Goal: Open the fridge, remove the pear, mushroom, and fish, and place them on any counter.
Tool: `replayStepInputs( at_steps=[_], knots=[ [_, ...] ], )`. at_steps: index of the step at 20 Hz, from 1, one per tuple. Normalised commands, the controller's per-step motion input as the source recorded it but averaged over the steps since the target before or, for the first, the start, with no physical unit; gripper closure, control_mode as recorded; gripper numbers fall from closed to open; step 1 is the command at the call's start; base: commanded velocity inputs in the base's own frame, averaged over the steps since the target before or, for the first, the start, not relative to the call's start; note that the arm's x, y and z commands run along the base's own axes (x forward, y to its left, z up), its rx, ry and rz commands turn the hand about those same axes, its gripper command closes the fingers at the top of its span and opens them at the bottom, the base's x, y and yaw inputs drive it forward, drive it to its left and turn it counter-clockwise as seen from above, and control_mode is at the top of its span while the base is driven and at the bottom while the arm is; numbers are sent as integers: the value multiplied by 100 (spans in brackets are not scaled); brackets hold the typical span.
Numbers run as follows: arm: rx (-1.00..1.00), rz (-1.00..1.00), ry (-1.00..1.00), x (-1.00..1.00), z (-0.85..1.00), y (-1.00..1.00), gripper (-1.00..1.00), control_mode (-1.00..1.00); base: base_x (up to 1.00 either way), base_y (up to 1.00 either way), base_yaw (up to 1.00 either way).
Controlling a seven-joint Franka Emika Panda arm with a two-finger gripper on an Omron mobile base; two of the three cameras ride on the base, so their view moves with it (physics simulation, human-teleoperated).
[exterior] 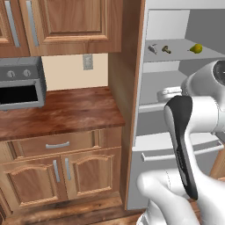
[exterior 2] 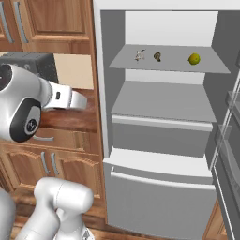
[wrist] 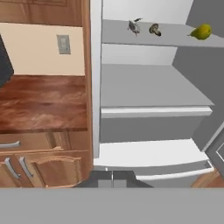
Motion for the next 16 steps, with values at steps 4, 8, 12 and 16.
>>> replayStepInputs(
  at_steps=[4,8,12,16],
  knots=[
    [0,10,5,0,0,14,100,-100,0,0,0],
    [0,16,6,-13,0,32,100,-100,0,0,0],
    [0,6,3,-3,0,45,100,-100,0,0,0],
    [0,0,0,0,0,2,100,-100,0,0,0]
  ],
)
